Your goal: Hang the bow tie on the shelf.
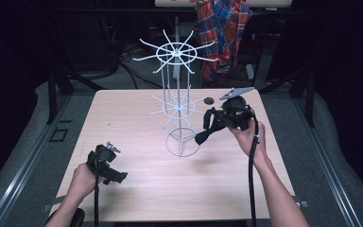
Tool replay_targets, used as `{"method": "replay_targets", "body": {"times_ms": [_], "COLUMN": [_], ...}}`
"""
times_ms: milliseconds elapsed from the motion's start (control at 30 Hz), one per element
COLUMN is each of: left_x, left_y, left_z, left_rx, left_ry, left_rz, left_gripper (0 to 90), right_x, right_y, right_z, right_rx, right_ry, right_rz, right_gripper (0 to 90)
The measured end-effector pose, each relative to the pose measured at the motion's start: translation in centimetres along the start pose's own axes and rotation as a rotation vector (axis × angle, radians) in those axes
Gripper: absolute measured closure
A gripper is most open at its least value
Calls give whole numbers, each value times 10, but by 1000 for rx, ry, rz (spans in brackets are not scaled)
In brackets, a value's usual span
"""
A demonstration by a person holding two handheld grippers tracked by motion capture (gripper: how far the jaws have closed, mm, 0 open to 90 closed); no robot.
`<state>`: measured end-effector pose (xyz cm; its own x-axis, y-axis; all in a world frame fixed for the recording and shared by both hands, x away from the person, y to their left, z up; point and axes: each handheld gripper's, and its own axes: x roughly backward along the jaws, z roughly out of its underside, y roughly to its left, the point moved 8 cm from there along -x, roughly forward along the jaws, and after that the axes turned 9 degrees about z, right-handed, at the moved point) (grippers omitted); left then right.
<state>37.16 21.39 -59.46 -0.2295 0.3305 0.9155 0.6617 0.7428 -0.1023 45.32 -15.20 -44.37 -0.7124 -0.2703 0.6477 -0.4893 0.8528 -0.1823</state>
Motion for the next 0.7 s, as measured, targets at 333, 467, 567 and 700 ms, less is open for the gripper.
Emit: {"method": "replay_targets", "body": {"times_ms": [333,467,567,700], "left_x": [0,0,1,2], "left_y": [-2,-2,-2,-2], "left_z": [-1,-1,0,2], "left_rx": [-10,-10,-12,-7], "left_ry": [-4,-8,-15,-12], "left_rz": [4,4,2,3], "left_gripper": [11,11,11,10], "right_x": [-3,-4,-5,-8], "right_y": [2,3,4,5], "right_z": [1,0,0,0], "right_rx": [-10,-16,-20,-26], "right_ry": [-2,-3,-6,-8], "right_rz": [-16,-23,-28,-35], "right_gripper": [857,857,856,855]}}
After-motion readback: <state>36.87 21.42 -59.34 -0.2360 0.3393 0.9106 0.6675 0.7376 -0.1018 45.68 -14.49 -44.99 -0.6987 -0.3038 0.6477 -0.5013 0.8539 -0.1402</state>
